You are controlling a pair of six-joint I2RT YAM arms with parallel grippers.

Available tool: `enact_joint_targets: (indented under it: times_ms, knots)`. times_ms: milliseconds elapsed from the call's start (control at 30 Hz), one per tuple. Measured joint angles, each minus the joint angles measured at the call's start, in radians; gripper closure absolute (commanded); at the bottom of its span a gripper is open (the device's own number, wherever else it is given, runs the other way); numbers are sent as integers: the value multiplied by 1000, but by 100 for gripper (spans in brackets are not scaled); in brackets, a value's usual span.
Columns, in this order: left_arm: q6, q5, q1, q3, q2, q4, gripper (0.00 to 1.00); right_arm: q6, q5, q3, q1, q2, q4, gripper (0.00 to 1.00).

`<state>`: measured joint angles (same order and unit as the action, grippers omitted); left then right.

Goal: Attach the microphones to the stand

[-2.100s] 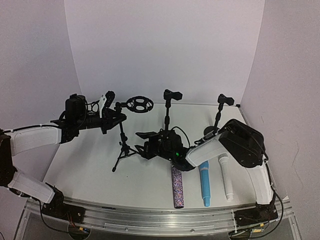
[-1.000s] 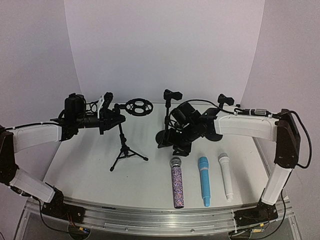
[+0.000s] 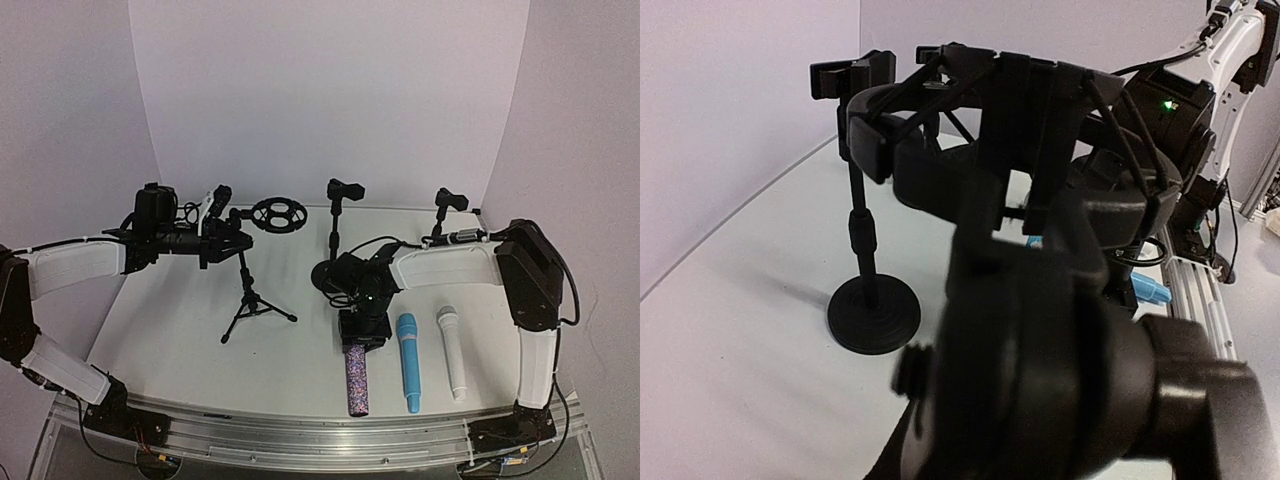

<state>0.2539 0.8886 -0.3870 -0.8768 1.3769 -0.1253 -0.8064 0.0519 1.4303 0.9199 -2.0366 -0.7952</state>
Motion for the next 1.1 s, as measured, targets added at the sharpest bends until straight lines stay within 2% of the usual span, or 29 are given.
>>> enact_joint_targets:
  times_ms: [133,167,400,567,700,767,867,933,1100]
  knots:
    - [2,1,0,0,0,14,83,14,-3,4,0,0,-3,98]
    - [3,1,0,0,0,18,82,19,-3,4,0,0,-3,100]
    - [2,4,0,0,0,22,80,82,-27,4,2,67,-14,100]
    - [-14,8,0,0,0,14,79,194,-86,28,24,281,-23,100]
    - [-26,12,0,2,0,-16,79,317,-120,123,64,442,-24,100]
    - [-32,18,0,2,0,-33,83,373,-135,183,81,504,-12,100]
    - [-43,27,0,3,0,-51,93,449,-150,241,86,559,72,100]
    - [-24,28,0,7,0,-68,99,508,-159,249,84,579,194,100]
    - [-11,37,1,12,-1,-83,100,636,-184,253,82,541,543,100]
